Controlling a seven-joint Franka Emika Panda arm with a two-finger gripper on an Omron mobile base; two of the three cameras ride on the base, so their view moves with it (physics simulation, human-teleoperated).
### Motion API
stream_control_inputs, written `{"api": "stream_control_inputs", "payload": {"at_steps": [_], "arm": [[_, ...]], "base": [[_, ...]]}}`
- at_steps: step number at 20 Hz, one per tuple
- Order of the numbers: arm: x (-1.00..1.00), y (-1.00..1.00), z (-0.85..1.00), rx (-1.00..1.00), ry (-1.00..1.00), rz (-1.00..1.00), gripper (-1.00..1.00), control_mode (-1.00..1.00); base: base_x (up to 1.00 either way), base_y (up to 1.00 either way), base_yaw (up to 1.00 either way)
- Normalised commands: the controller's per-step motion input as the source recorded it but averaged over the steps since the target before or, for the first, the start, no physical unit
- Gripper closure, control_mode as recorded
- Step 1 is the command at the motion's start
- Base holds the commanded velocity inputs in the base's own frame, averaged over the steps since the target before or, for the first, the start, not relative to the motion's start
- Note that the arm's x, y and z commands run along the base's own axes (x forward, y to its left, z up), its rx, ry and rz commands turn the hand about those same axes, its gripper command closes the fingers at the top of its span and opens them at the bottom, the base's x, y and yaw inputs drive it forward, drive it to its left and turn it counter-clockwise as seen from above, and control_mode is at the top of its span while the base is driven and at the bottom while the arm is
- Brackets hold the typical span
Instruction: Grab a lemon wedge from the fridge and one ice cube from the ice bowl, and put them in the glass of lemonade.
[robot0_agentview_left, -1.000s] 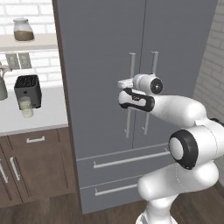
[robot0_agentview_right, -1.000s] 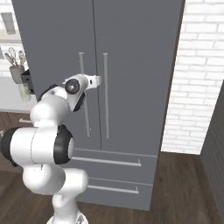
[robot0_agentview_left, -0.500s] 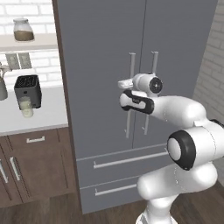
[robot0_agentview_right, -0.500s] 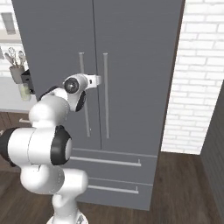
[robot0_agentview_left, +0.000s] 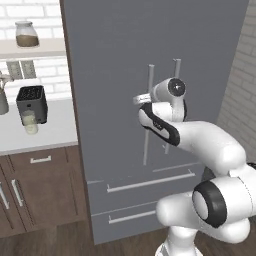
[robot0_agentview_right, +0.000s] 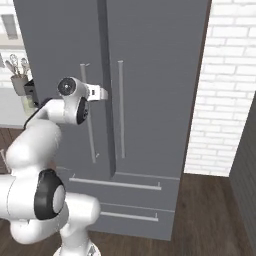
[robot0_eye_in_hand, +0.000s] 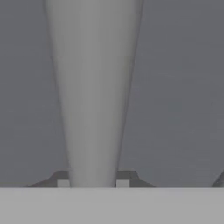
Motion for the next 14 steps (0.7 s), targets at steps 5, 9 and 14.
{"api": "stream_control_inputs", "payload": {"at_steps": [5,9,14], "arm": [[-1.00,0.08,0.00,0.00,-0.03,-0.05,1.00,-1.00],[-1.00,0.22,0.02,-0.02,0.00,-0.04,1.00,-1.00],[-0.87,0.26,0.30,-0.03,0.00,-0.02,-1.00,-1.00]], "base": [[0.00,0.00,0.00],[0.00,0.00,0.00],[0.00,0.00,0.00]]}}
